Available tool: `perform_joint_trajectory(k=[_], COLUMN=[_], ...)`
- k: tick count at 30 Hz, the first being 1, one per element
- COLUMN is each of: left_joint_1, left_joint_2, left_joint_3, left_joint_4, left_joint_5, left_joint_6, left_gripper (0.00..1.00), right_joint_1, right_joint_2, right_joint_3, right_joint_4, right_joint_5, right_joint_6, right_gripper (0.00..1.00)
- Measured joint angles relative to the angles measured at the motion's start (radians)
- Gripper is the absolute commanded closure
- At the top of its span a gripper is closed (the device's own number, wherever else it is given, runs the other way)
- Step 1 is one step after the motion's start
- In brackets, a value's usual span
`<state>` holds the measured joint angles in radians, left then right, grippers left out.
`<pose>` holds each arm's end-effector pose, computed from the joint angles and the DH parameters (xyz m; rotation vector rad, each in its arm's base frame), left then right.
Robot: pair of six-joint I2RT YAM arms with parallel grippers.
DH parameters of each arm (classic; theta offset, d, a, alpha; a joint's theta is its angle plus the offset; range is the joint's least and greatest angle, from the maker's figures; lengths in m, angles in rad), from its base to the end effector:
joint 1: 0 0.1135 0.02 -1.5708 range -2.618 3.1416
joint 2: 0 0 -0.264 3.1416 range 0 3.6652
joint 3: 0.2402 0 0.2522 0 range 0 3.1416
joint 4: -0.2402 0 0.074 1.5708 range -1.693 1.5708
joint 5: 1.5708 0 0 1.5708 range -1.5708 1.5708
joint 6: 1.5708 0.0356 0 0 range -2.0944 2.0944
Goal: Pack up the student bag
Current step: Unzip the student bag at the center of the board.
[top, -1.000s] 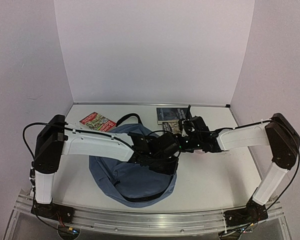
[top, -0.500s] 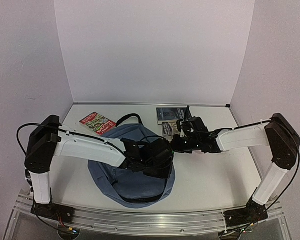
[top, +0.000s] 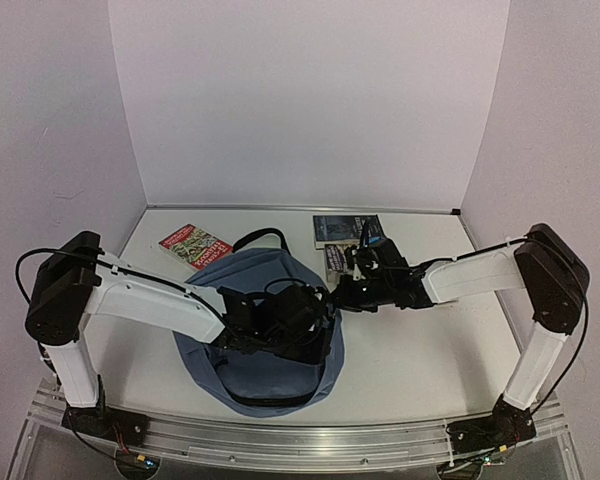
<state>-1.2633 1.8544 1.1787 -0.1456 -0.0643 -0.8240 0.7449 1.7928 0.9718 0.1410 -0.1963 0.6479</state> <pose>0.1224 -0.3778 0.1804 0.5316 2.5313 -0.8373 0.2700 0.2584 0.1642 -0.2307 2.4092 0.9229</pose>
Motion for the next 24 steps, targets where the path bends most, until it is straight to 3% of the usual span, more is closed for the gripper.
perform_joint_trajectory(k=[10,24], left_joint_1=[-0.003,-0.017], left_joint_2=[0.0,-0.009], left_joint_3=[-0.001,-0.004], left_joint_4=[0.024,0.043], left_joint_5=[0.15,0.181], left_joint_6=[0.08,0.095], left_gripper=[1.0,1.0], right_joint_1=[0.006,0.007], right_joint_2=[0.057,0.136], right_joint_3=[0.09,0.149], right_joint_4=[0.014,0.024], right_joint_5=[-0.003,0.002], right_joint_6=[0.005,0.012], right_gripper=[1.0,1.0])
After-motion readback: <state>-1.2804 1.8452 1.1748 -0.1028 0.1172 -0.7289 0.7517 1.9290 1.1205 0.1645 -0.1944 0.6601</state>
